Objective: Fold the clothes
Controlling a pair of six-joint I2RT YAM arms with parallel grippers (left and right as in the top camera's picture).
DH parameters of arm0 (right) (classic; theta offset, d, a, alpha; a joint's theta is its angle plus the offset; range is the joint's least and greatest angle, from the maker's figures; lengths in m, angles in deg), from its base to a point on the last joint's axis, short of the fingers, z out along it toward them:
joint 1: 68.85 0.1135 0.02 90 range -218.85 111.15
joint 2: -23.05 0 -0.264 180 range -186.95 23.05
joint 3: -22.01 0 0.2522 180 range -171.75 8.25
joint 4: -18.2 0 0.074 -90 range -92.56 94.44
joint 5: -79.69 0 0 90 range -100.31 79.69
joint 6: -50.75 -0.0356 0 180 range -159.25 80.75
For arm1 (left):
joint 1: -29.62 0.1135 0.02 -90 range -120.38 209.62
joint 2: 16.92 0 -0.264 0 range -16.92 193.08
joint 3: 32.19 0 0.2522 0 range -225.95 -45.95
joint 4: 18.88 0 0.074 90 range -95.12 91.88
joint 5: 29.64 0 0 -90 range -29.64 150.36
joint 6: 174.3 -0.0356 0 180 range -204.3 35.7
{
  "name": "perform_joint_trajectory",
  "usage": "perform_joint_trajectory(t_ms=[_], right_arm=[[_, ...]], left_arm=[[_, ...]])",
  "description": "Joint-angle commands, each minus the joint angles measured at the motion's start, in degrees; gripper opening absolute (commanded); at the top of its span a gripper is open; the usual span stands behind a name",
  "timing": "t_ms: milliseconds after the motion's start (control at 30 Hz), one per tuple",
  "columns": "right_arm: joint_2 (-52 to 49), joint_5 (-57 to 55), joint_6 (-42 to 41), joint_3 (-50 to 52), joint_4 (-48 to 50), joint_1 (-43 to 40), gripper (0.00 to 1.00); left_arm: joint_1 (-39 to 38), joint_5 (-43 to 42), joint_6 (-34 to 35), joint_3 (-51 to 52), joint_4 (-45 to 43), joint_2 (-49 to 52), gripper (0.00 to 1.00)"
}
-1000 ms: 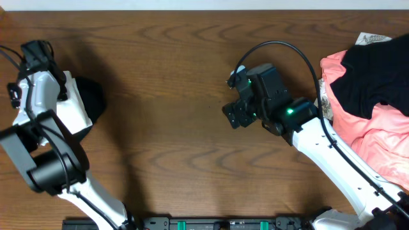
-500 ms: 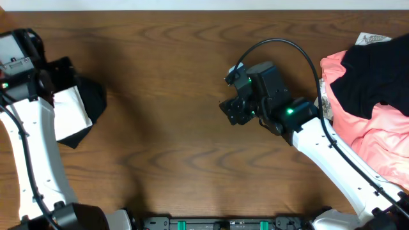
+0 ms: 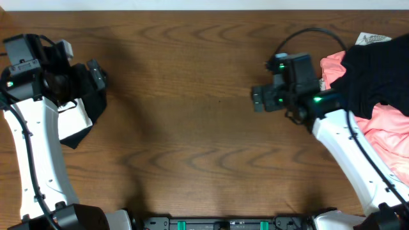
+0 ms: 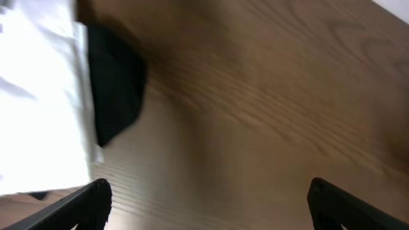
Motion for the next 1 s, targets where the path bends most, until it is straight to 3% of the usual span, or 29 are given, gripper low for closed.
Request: perform_joint_trajectory(t_ms=[0, 300, 500, 800, 967], right_arm=[[4.79, -1.16, -1.33, -1.77, -2.73, -5.16, 0.99], [17.27, -1.51, -1.11, -1.77, -9.68, -13.97, 0.99], [26.45, -5.49, -1.11, -0.37, -13.99, -11.87, 0.99], [44.63, -7.21, -0.74, 12.83, -12.72, -5.07, 0.99], [49.44, -5.73, -4.94, 19.21, -12.98, -4.31, 0.99]], left_arm=[[-2.51, -2.49, -1.29, -0.46, 1.68, -2.05, 0.98], [-11.37, 4.87, -3.87, 0.50, 2.93, -15.15, 0.98], [-11.34, 4.81, -4.90, 6.38, 2.45, -28.06, 0.98], [-11.34, 4.85, -5.09, 24.76, 0.24, -49.94, 0.98], [-11.34, 4.85, -5.09, 28.37, 0.52, -52.98, 0.98]])
